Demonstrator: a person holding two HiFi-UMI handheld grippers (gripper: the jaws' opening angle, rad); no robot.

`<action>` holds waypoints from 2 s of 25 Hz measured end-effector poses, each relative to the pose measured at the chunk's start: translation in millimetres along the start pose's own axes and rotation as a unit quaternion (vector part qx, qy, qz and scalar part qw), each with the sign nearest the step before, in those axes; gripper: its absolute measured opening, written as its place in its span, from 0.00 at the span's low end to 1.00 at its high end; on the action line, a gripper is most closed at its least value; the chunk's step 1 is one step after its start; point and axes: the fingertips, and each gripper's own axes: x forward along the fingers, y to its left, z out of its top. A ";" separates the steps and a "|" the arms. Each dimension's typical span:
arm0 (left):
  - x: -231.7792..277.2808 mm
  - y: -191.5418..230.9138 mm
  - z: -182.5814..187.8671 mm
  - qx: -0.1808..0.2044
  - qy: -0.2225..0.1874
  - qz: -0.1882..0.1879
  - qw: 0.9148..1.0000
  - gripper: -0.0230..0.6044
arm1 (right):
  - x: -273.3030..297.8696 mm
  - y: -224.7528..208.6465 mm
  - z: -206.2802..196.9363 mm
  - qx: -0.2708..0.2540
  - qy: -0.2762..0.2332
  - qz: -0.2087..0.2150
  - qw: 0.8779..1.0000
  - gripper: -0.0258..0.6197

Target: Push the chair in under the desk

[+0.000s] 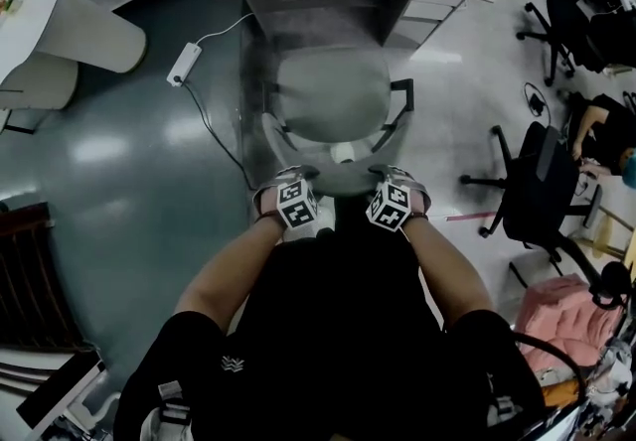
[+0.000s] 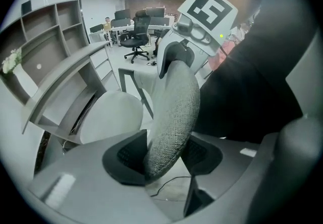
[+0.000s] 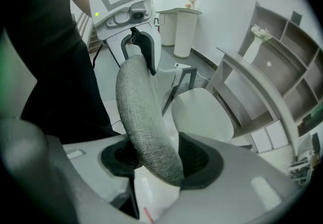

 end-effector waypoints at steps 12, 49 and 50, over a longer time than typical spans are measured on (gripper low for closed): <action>11.0 107.4 21.8 -0.021 0.028 -0.005 0.999 0.35 | 17.2 -107.5 21.5 -0.005 -0.005 0.023 1.000 0.37; 11.9 339.7 36.9 -0.036 0.039 0.014 0.998 0.37 | 63.2 -315.4 100.6 -0.004 -0.011 0.029 1.000 0.36; 12.0 344.3 36.9 -0.036 0.039 0.015 0.998 0.37 | 64.1 -319.4 102.4 -0.004 -0.012 0.029 0.999 0.36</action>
